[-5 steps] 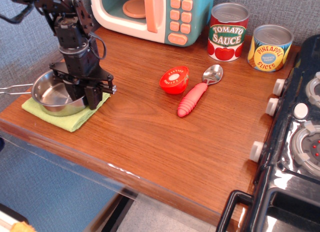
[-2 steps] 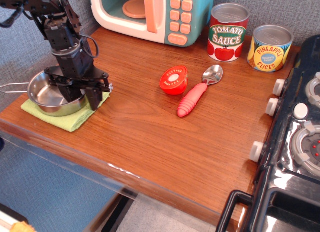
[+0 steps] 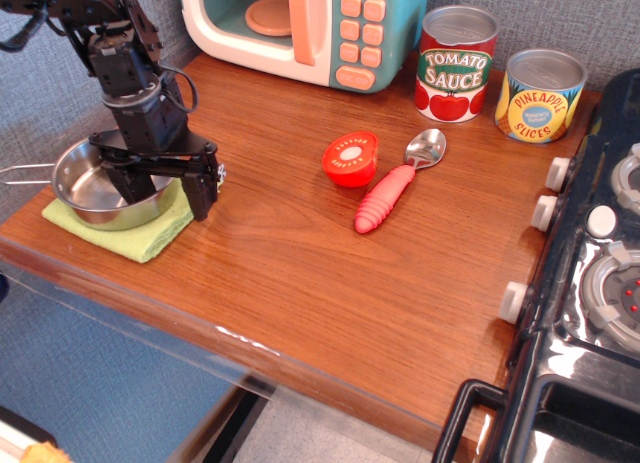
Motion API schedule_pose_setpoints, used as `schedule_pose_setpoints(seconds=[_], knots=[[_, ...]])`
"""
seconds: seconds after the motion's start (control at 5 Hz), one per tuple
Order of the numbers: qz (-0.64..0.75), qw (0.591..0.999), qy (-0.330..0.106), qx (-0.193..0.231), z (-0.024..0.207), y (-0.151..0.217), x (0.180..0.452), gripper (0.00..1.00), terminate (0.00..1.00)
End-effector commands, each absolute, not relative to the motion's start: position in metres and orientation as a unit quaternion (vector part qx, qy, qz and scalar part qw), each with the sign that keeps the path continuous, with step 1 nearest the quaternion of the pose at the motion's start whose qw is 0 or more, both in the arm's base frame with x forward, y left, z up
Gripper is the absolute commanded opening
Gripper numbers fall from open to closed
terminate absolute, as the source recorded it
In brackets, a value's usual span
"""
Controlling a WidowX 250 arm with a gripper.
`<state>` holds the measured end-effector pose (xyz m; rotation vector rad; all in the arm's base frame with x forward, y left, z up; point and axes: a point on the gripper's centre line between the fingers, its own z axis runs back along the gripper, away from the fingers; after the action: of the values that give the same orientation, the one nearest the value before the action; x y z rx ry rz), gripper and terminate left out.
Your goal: Move the pot and place between towel and microwave
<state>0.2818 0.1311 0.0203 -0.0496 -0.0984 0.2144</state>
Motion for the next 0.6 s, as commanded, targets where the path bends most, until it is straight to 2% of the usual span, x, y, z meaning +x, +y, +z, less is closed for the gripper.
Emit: schedule_pose_setpoints(seconds=[0.0, 0.2, 0.4], knots=[[0.094, 0.991, -0.097, -0.001, 0.0541, 0.1365, 0.2934, 1.00, 0.00], [0.094, 0.991, -0.097, -0.002, 0.0547, 0.1363, 0.2936, 1.00, 0.00], [0.098, 0.991, -0.089, -0.001, 0.0511, 0.1364, 0.2933, 0.00, 0.00]])
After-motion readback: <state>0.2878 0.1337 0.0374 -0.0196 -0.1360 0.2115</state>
